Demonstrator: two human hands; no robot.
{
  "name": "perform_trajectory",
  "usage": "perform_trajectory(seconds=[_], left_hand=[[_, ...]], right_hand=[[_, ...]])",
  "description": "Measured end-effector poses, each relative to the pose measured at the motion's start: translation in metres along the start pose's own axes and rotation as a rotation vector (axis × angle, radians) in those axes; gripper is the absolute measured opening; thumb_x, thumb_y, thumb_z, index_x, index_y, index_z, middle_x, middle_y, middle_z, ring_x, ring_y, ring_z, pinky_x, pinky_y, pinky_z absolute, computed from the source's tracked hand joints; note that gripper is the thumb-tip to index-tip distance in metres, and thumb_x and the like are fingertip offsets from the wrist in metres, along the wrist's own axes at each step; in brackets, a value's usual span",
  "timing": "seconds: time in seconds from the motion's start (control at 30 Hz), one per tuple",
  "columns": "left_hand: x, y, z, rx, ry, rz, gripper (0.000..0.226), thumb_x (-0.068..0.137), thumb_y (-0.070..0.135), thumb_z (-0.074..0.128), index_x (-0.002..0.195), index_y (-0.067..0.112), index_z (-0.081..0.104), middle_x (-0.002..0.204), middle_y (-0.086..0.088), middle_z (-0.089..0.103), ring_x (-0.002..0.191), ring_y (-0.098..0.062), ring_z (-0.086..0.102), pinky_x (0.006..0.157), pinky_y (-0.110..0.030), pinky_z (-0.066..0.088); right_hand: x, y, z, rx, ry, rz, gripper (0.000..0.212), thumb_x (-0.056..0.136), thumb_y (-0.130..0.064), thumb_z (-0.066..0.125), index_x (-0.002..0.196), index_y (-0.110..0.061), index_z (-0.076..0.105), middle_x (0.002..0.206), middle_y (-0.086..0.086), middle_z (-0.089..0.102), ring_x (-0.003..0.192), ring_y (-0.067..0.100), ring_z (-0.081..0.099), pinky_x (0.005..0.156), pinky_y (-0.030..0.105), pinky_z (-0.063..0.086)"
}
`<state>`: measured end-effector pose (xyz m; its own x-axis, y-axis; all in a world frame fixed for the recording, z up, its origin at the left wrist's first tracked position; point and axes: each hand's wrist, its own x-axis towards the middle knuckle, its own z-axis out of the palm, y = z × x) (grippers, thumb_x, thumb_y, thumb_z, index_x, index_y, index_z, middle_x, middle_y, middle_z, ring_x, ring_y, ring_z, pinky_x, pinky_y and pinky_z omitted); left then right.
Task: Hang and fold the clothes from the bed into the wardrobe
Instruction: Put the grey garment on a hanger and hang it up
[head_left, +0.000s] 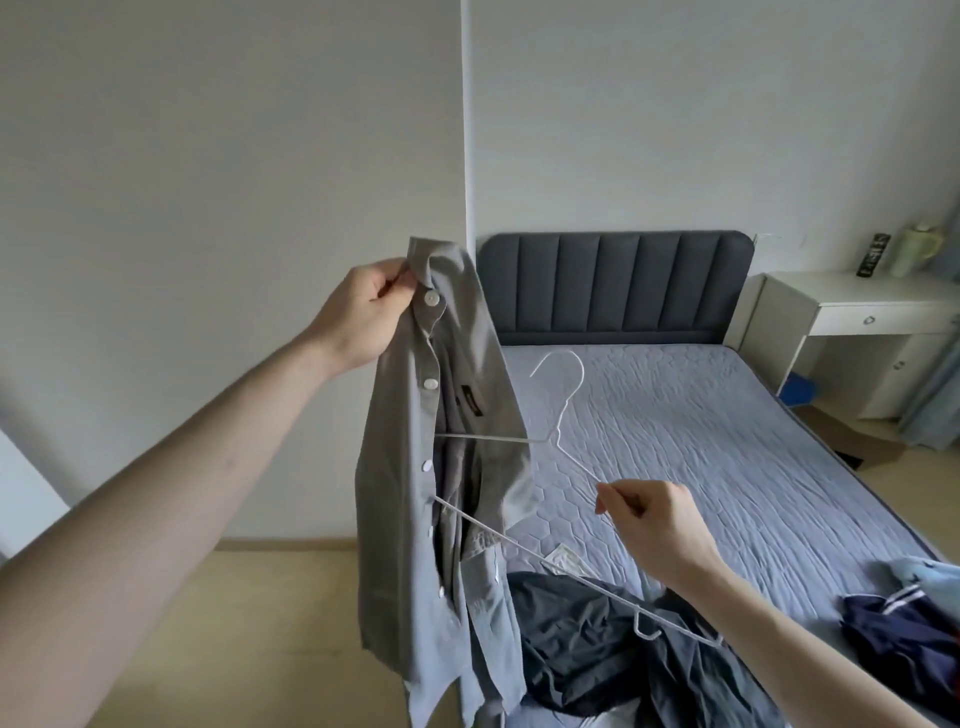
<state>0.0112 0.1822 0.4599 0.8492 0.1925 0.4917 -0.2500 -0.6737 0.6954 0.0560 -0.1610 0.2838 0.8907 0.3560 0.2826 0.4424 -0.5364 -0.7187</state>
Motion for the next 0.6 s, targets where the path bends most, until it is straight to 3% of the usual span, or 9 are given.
perform_trajectory(seconds=[0.1, 0.17, 0.37, 0.5, 0.53, 0.6], left_hand=[[-0.008, 0.034, -0.001, -0.172, -0.084, -0.002, 0.035, 0.11, 0.02, 0.042, 0.085, 0.007, 0.063, 0.084, -0.001, 0.069, 0.079, -0.015, 0.062, 0.081, -0.035, 0.049], [-0.021, 0.052, 0.004, -0.139, -0.225, -0.004, 0.037, 0.111, 0.019, 0.042, 0.083, 0.01, 0.064, 0.084, -0.002, 0.071, 0.079, -0.018, 0.066, 0.084, -0.035, 0.052], [-0.073, 0.056, 0.023, 0.188, -0.455, 0.002, 0.03, 0.108, 0.029, 0.05, 0.089, 0.021, 0.073, 0.088, 0.007, 0.077, 0.082, -0.015, 0.073, 0.084, -0.042, 0.057], [-0.091, 0.05, 0.025, 0.378, -0.64, 0.06, 0.025, 0.106, 0.038, 0.052, 0.107, 0.036, 0.077, 0.127, 0.032, 0.062, 0.093, 0.005, 0.065, 0.082, -0.022, 0.051], [-0.089, 0.051, 0.023, 0.43, -0.616, 0.114, 0.024, 0.105, 0.038, 0.053, 0.105, 0.036, 0.077, 0.125, 0.031, 0.062, 0.094, 0.006, 0.063, 0.083, -0.021, 0.049], [-0.077, 0.049, 0.017, 0.475, -0.368, 0.307, 0.014, 0.099, 0.03, 0.061, 0.099, 0.032, 0.076, 0.111, 0.023, 0.066, 0.097, -0.001, 0.062, 0.088, -0.03, 0.05]], right_hand=[[0.005, -0.013, -0.001, 0.031, 0.035, -0.023, 0.034, 0.1, -0.023, 0.063, 0.067, -0.024, 0.074, 0.039, -0.005, 0.042, 0.035, 0.008, 0.03, 0.041, 0.013, 0.024], [0.006, -0.024, 0.001, 0.083, 0.089, -0.03, 0.033, 0.099, -0.023, 0.064, 0.068, -0.023, 0.075, 0.039, -0.005, 0.04, 0.036, 0.008, 0.028, 0.041, 0.014, 0.022], [0.005, -0.036, 0.008, 0.341, 0.26, -0.075, 0.031, 0.1, -0.02, 0.063, 0.072, -0.021, 0.076, 0.042, -0.002, 0.033, 0.04, 0.012, 0.026, 0.045, 0.025, 0.018], [0.007, -0.04, 0.008, 0.387, 0.29, -0.19, 0.044, 0.1, -0.029, 0.06, 0.07, 0.001, 0.069, 0.044, 0.012, 0.034, 0.041, 0.012, 0.026, 0.043, 0.027, 0.017], [0.007, -0.042, 0.008, 0.401, 0.299, -0.211, 0.047, 0.1, -0.029, 0.059, 0.069, 0.006, 0.066, 0.045, 0.013, 0.033, 0.041, 0.011, 0.025, 0.043, 0.027, 0.017], [0.01, -0.046, 0.008, 0.428, 0.319, -0.23, 0.039, 0.101, -0.019, 0.061, 0.067, 0.002, 0.067, 0.045, 0.009, 0.031, 0.042, 0.01, 0.025, 0.044, 0.026, 0.018]])
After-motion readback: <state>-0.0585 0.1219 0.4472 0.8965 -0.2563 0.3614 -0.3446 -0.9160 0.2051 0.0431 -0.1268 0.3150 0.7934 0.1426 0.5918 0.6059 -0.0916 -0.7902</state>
